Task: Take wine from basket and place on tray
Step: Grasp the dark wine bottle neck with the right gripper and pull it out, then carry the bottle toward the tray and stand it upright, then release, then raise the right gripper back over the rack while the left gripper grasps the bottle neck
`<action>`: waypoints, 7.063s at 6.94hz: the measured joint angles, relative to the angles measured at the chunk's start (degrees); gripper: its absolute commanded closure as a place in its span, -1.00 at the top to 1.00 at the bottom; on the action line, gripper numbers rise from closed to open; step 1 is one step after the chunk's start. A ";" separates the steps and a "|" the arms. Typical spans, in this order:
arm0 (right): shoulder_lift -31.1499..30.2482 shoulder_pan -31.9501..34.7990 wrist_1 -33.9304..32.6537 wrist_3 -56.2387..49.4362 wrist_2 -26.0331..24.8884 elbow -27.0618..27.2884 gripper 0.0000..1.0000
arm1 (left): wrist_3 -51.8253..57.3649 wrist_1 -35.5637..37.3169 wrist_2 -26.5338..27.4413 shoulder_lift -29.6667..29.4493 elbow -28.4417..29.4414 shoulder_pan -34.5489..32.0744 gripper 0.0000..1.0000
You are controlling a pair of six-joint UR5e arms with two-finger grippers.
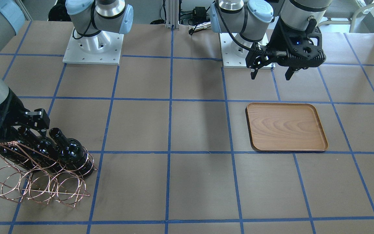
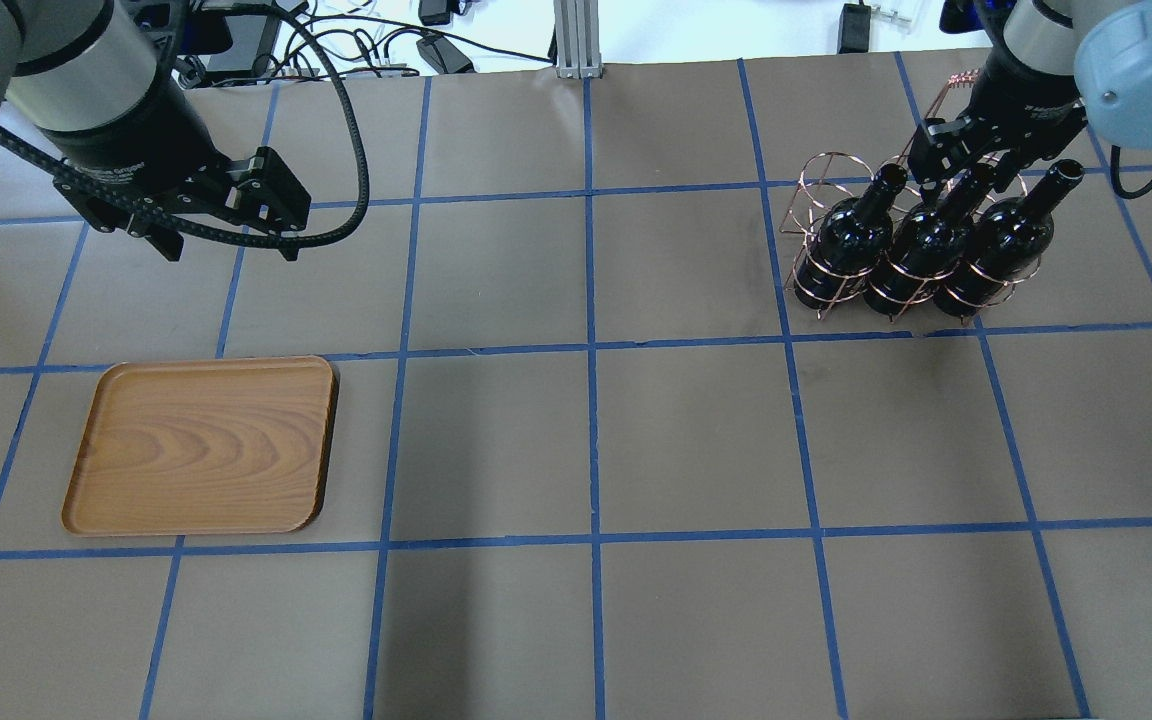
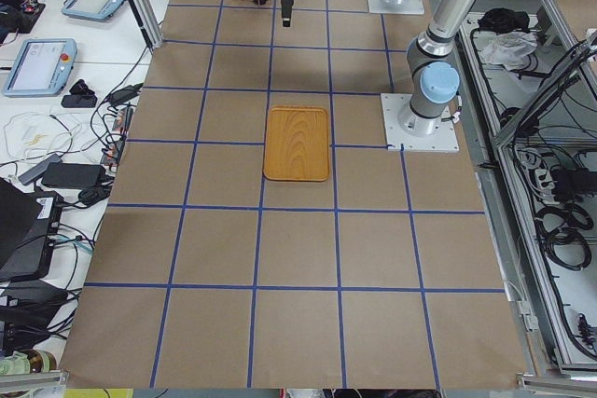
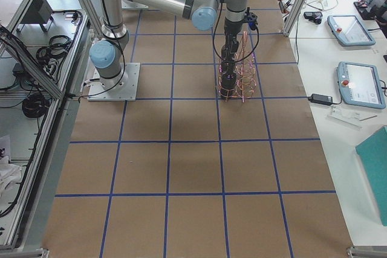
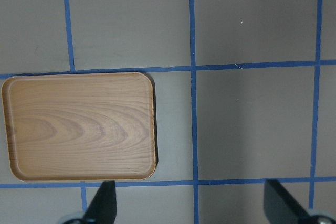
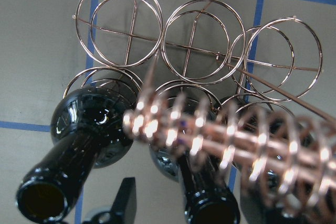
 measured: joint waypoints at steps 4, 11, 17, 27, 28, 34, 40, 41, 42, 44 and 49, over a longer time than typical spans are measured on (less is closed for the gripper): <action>1.68 -0.07 -0.69 -0.65 -0.68 -0.11 -0.04 | 0.00 -0.19 0.12 0.13 -0.43 0.15 1.00; 1.67 -0.83 8.50 -0.28 0.15 -9.72 -0.69 | 0.08 -0.08 0.38 0.50 -0.93 0.20 1.00; -6.85 13.64 28.18 23.53 3.47 -17.67 -0.79 | 0.43 0.26 2.04 1.14 -1.05 0.46 1.00; 9.78 43.63 3.93 64.21 6.18 -12.13 0.89 | 0.35 0.28 2.84 0.94 -1.14 1.34 1.00; 10.20 43.91 3.31 64.41 6.32 -12.14 1.00 | 0.35 0.27 2.87 0.96 -1.14 1.39 1.00; 1.57 26.45 10.80 33.98 9.12 -12.57 1.00 | 0.06 1.23 2.47 0.48 -1.05 1.30 1.00; -9.29 10.62 15.01 14.92 0.92 -7.75 1.00 | -4.18 6.42 -3.12 -2.76 -1.66 -10.75 1.00; -9.86 10.67 13.88 15.07 0.91 -7.09 1.00 | -4.56 7.87 -3.10 -3.72 -2.58 -13.07 1.00; -9.95 10.80 13.34 15.16 0.86 -7.13 1.00 | -4.60 9.03 -3.19 -4.37 -4.17 -14.22 1.00; -9.72 11.05 13.24 15.16 0.93 -7.98 1.00 | -4.37 9.97 -3.44 -5.81 -6.89 -14.82 1.00; -9.38 11.17 13.92 14.36 1.50 -7.43 1.00 | -3.73 14.56 -5.27 -11.08 -7.63 -14.86 0.57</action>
